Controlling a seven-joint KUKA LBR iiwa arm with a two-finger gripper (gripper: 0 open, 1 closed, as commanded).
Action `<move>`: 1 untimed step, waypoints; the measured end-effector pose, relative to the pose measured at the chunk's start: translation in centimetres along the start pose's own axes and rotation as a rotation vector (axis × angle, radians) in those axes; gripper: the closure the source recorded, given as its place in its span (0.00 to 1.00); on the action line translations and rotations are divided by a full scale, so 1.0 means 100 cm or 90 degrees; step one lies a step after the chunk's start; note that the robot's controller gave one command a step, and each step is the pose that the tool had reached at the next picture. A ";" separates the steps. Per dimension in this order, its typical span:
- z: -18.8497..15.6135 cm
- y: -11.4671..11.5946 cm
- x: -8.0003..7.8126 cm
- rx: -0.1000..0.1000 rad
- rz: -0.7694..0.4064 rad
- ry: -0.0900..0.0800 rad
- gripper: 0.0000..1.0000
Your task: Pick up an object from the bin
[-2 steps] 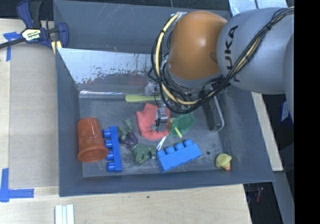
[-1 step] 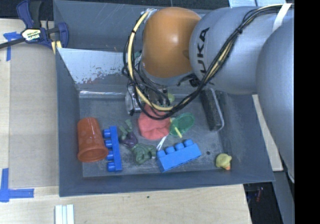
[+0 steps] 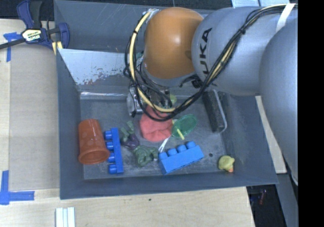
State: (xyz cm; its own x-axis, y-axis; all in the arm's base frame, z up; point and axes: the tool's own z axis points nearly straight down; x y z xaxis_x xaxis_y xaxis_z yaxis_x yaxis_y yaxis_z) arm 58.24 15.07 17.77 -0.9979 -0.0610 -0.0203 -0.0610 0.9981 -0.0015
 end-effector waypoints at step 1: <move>0.017 -0.015 0.009 -0.001 0.078 -0.002 1.00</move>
Offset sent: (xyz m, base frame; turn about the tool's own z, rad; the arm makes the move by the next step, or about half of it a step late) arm -0.0259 -0.0495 -0.0317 -0.0574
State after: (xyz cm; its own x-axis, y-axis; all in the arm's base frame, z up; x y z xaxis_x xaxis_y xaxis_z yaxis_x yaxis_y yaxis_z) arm 57.43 13.54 16.02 -0.9979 0.0607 -0.0241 0.0607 0.9982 0.0027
